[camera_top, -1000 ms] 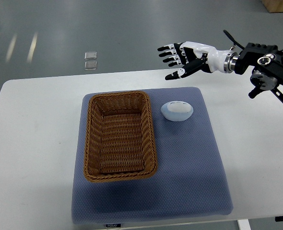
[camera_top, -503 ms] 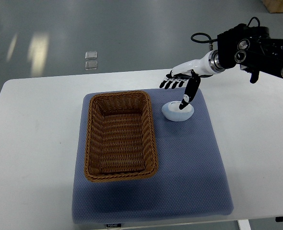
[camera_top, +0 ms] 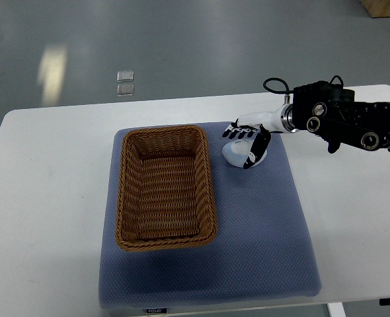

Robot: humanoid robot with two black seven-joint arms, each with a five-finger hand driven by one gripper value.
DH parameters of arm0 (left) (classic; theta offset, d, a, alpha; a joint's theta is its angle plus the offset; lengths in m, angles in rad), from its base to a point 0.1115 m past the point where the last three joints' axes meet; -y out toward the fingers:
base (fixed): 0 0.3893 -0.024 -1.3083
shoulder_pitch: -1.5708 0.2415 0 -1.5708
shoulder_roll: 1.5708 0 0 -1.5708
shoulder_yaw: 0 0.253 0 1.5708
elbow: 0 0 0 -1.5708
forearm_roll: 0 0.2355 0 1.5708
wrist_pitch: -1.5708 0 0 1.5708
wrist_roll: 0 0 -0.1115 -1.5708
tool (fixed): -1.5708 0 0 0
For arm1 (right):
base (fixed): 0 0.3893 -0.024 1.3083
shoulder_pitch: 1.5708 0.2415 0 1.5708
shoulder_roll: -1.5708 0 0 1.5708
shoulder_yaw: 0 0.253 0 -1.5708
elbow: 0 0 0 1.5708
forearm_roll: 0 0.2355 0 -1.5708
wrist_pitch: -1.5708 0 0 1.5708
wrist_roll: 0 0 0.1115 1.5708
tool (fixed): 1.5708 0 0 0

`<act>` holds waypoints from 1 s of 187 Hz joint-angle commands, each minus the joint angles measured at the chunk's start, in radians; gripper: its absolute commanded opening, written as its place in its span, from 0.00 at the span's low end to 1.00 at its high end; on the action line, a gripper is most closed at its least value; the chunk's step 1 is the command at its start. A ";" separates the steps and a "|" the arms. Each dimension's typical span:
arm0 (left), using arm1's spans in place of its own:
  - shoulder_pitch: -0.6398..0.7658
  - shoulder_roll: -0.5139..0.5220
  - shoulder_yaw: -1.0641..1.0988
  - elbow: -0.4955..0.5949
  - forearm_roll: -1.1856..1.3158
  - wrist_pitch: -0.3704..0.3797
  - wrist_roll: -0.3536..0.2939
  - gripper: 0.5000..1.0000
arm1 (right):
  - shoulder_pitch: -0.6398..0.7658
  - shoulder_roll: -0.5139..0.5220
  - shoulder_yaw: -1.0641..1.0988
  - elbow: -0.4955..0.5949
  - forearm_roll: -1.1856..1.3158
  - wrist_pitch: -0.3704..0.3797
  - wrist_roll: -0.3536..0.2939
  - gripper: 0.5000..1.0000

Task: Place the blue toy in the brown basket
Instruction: 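Lift the egg toy with the right hand off the cushion, then carry the egg toy over the wicker basket and lower it inside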

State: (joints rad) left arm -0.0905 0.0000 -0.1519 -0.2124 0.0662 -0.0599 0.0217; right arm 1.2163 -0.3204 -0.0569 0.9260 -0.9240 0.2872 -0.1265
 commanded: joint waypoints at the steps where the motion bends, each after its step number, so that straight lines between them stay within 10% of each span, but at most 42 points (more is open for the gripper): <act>1: 0.000 0.000 0.000 0.001 0.000 0.000 0.000 1.00 | -0.017 0.026 -0.003 -0.024 -0.012 -0.026 0.001 0.74; 50: 0.000 0.000 -0.001 0.001 0.000 0.000 0.000 1.00 | -0.026 0.034 -0.011 -0.044 -0.059 -0.037 0.001 0.03; 140: 0.000 0.000 -0.003 0.001 0.000 0.000 0.000 1.00 | 0.244 -0.192 0.008 0.224 0.123 0.032 0.001 0.00; 187: 0.000 0.000 -0.003 0.001 0.000 0.000 0.000 1.00 | 0.335 -0.051 0.003 0.281 0.290 0.033 0.004 0.00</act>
State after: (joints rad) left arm -0.0905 0.0000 -0.1549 -0.2116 0.0659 -0.0598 0.0214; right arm 1.5282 -0.4555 -0.0488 1.2050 -0.7021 0.3226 -0.1238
